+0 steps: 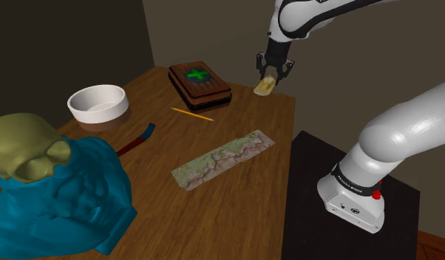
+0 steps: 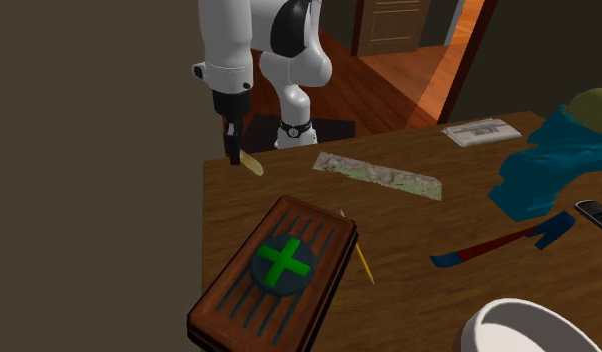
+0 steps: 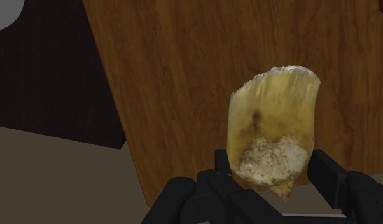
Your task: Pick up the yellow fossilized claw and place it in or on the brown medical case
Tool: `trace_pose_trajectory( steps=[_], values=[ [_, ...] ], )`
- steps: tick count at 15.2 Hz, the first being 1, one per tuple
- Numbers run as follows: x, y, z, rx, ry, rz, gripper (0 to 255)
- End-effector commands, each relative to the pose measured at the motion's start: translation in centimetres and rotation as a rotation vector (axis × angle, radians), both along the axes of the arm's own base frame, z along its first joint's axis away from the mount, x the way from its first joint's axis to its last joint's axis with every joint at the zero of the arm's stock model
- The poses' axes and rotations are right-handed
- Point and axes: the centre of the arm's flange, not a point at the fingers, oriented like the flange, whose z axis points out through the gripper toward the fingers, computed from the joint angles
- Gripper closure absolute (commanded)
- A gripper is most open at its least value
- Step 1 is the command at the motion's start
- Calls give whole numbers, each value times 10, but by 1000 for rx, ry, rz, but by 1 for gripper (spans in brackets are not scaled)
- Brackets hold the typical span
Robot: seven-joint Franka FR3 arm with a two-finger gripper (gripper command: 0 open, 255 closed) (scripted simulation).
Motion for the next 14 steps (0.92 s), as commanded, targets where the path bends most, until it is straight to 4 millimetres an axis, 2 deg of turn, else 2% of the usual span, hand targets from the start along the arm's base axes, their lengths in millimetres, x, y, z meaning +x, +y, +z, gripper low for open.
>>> trace_pose_trajectory(
  steps=[1, 11, 14],
  values=[
    [-1, 0, 11, 0, 1, 0, 255],
    [-1, 0, 62, 0, 1, 0, 255],
    [34, 18, 62, 0, 1, 0, 255]
  ],
)
